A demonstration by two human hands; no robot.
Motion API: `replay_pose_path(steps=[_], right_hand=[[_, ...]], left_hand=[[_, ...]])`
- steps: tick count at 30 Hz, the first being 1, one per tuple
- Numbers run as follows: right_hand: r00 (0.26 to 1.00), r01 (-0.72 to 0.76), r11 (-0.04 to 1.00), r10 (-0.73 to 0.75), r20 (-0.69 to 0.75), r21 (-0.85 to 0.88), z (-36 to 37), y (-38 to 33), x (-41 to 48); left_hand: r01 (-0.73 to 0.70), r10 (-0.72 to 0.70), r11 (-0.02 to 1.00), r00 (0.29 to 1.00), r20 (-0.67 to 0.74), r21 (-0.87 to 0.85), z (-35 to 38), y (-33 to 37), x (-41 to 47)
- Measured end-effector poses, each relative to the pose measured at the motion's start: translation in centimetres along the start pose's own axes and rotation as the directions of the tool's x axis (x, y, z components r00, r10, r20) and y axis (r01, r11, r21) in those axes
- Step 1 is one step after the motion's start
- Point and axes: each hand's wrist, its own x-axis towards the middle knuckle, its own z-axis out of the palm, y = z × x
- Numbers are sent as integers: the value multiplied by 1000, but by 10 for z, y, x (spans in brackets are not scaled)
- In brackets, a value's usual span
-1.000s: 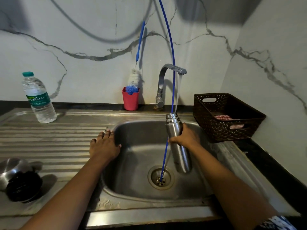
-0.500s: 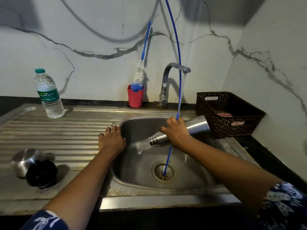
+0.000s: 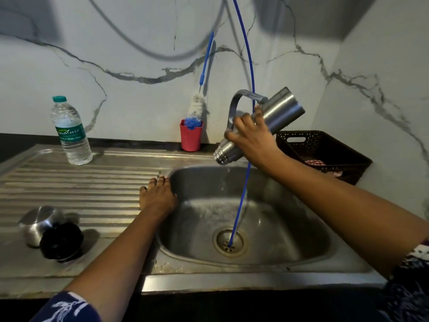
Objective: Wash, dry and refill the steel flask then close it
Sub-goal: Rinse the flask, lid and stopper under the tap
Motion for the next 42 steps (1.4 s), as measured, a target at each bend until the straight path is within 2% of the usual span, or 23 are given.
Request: replay_pose_path(steps=[3,6,10,13,17,20,23,24,25,27,29,31,33,35,38,40,41,42], right_hand=[[988,138,990,-141,59,38,14,-24,-13],[998,32,987,-41,55,159,21,-32,-22],[988,124,975,-138,63,184,31,-42,-29],[996,-43,971,24,81,235,35,-33,-26],[990,124,971,-135,41,205,45,-48,-31],[998,-17,929,-9,68,370,52,-53,-33],[990,-112,853,53,129,509,60,-54,-41],[990,-127,834,68,127,536,64,-55,-45],[989,-142,812,89,121,567,68,-56,-47],[985,-174,764,127,119,622,76,-55,-51],[982,-183,733,164,91,655,81,-53,-51],[981,-173,733,189,48,657,85,-51,-49],[978,-161,742,208,4,651,91,-51,-46],[975,-152,747,222,-26,648,94,-50,-45],[949,-187,756,305,-84,628,105,-53,-46],[889,-299,669,455,-57,681,108,-50,-46],[834,-363,559,552,-8,745,112,-45,-45],[764,-420,376,638,98,826,111,-39,-44]], left_hand=[[3,-3,1000,1000,-5,-4,0,0,0],[0,0,1000,1000,-7,12,2,-1,1],[5,-5,1000,1000,-11,16,2,1,2],[-5,5,1000,1000,-2,7,3,1,2],[19,-19,1000,1000,14,9,3,1,0],[18,-19,999,1000,-25,-41,-1,2,1],[-134,79,956,975,-207,-263,-4,14,3],[-201,114,875,969,-218,-439,-7,22,1],[-210,136,745,977,-165,-633,-10,33,-3],[-38,215,475,974,74,-879,-12,55,-12],[106,255,385,943,216,-917,-8,72,-11],[197,223,287,938,266,-937,-5,82,-3],[291,216,136,924,315,-947,-5,90,6],[356,245,18,904,349,-934,-6,100,8],[381,228,-180,913,339,-907,0,109,12],[373,205,-309,924,322,-875,4,109,14],[363,194,-353,930,313,-862,4,109,14],[354,185,-384,934,305,-853,4,107,13]])
